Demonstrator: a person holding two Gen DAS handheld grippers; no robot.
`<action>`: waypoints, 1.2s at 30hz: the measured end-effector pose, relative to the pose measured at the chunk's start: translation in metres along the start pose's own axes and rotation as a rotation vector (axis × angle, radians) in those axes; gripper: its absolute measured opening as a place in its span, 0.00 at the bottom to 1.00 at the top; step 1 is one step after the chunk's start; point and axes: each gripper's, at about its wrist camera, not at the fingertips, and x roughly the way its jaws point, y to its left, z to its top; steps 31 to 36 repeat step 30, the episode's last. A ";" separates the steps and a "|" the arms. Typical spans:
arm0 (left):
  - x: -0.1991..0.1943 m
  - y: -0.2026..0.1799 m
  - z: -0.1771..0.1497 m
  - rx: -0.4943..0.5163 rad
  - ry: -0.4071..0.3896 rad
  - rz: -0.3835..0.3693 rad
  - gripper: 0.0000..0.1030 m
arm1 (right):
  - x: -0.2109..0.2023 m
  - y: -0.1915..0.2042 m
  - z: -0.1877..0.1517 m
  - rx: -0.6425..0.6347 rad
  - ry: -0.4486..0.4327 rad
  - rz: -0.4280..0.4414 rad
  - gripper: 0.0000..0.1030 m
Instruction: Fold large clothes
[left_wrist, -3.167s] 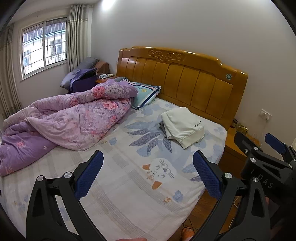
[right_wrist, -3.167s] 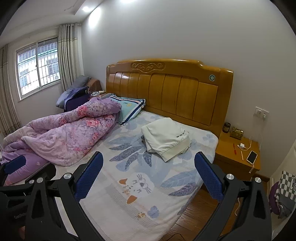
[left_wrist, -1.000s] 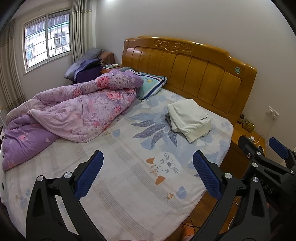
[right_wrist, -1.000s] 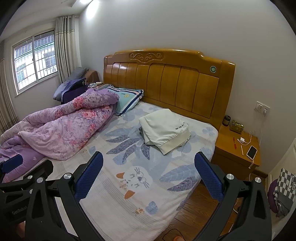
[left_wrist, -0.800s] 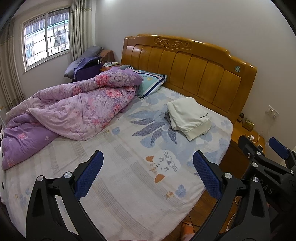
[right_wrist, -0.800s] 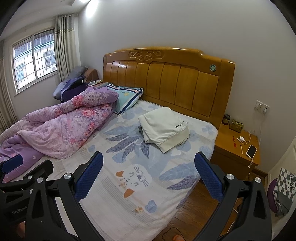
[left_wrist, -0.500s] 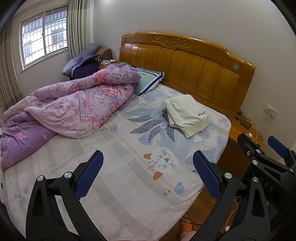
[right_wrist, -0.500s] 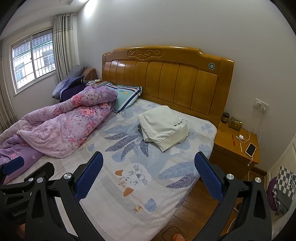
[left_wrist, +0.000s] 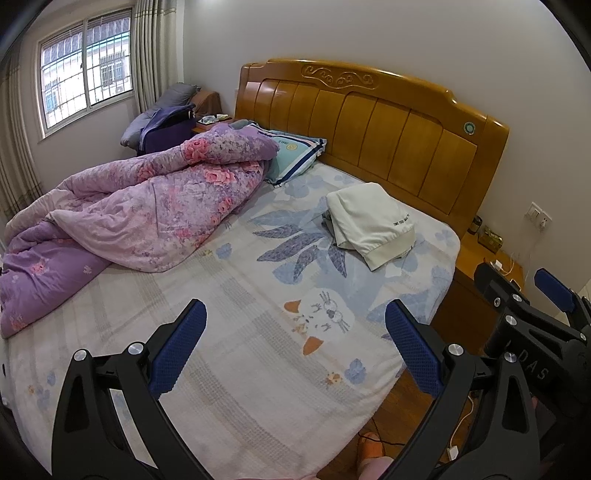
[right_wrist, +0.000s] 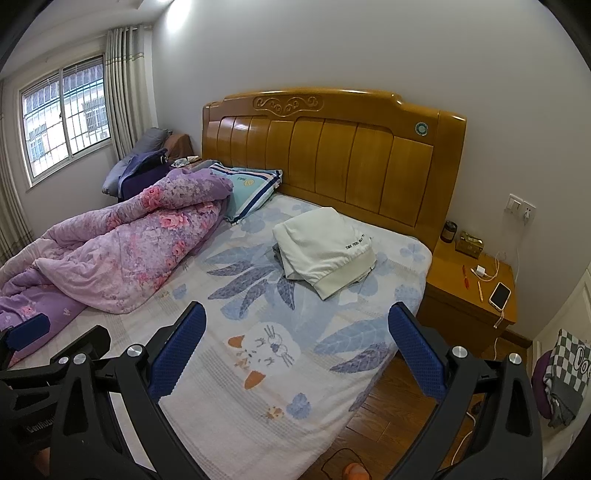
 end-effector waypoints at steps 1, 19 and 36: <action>0.001 0.000 0.000 -0.002 0.001 -0.001 0.95 | 0.000 0.000 0.000 0.000 0.002 0.000 0.93; 0.003 0.003 -0.003 -0.006 0.014 -0.008 0.95 | 0.006 0.002 0.000 -0.001 0.014 0.001 0.93; 0.015 0.005 -0.002 -0.002 0.046 -0.020 0.95 | 0.014 0.002 0.000 -0.005 0.027 0.000 0.93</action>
